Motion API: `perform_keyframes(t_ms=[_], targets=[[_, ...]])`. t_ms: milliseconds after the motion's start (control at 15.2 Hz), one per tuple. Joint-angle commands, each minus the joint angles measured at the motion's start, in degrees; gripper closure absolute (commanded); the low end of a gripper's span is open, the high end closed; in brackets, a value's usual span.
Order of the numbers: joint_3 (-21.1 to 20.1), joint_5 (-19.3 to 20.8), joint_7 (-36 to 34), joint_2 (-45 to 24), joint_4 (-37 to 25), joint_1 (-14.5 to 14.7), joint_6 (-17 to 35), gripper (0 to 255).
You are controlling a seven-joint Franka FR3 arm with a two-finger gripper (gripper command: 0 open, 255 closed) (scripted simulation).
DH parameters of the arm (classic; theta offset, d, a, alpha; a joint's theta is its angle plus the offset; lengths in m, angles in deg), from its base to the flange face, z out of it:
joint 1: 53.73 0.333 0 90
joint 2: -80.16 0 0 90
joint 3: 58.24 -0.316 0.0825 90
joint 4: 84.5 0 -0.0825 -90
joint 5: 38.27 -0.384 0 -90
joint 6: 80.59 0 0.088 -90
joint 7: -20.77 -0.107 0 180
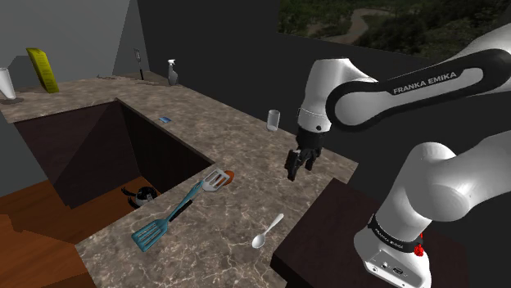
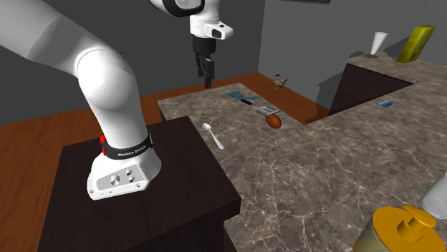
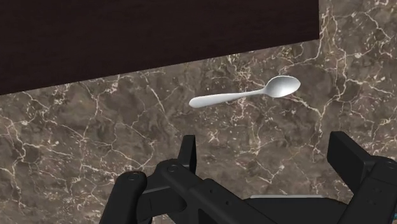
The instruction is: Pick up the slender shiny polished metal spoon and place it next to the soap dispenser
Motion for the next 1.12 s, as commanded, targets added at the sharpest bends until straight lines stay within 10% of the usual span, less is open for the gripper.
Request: perform_keyframes(t_ms=[0,396,660,792,858,990,1056], targets=[[-2.43,-1.21,-1.09,-3.13,2.09,1.23,6.55,0],[-10.15,-2.15,-5.55,-18.1,3.99,2.57,26.45,0],[-17.31,5.43,-13.65,-31.09,2.77,-1.94,39.9,0],[-22.27,20.66,-25.71,-38.33,1.28,-8.94,45.66,0],[-22.26,35.62,-37.14,-42.5,-0.31,-11.75,47.36,0],[-15.63,63.21,-59.3,-50.6,-5.47,-9.05,47.66,0],[-8.16,69.93,-65.54,-53.54,-7.78,-1.7,48.3,0]])
